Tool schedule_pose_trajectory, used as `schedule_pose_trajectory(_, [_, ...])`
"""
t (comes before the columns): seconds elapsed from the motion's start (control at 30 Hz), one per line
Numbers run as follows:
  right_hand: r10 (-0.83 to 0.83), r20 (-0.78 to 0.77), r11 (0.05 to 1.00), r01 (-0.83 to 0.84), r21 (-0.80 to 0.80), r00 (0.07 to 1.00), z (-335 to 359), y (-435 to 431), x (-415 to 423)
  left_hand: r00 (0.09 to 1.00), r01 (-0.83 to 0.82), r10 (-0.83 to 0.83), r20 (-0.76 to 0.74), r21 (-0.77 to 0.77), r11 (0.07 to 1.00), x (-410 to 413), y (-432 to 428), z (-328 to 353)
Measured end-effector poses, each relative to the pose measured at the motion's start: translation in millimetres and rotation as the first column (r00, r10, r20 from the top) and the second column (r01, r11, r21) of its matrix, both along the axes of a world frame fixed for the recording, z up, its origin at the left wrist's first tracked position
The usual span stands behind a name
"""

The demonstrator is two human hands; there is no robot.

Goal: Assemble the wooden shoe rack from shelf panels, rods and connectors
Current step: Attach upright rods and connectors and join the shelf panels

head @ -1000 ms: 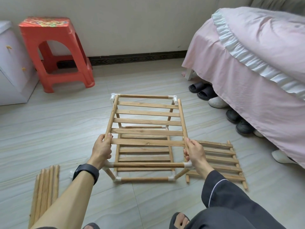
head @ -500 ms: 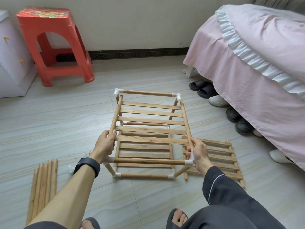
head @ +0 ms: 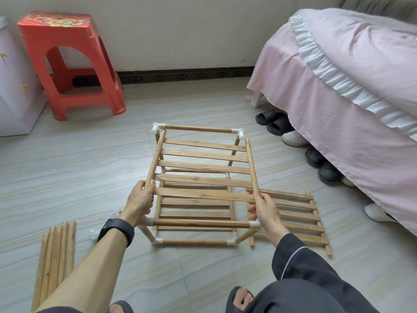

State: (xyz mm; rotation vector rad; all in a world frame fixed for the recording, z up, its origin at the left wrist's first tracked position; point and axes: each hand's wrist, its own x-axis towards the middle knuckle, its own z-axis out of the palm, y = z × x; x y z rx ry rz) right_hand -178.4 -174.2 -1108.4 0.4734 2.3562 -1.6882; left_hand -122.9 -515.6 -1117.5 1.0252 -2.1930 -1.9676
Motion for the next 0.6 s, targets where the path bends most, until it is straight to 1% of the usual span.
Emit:
schedule_pose_trajectory(0.03, [-0.008,-0.014,1.000,0.008,-0.007,1.000,-1,1,4,1.000,0.011,-0.012,0.007,0.029,1.000,1,0,0])
schedule_pose_trajectory(0.13, [-0.063,-0.079,0.997,0.066,0.034,0.995,-1,0,10,0.999,0.029,-0.032,0.029,0.108,0.994,5,3,1])
schedule_pose_trajectory(0.33, [-0.074,-0.070,0.995,0.079,0.061,0.995,3,-5,1,0.994,0.040,-0.052,0.093,0.127,0.991,17,5,7])
schedule_pose_trajectory(0.47, [-0.089,-0.084,0.982,0.101,0.157,0.993,1,-7,-5,0.996,-0.028,0.008,0.090,0.218,0.976,23,9,11])
schedule_pose_trajectory(0.6, [-0.015,-0.102,0.948,0.047,0.314,0.995,0,-8,-8,0.997,-0.074,0.067,0.036,0.250,0.966,25,9,9])
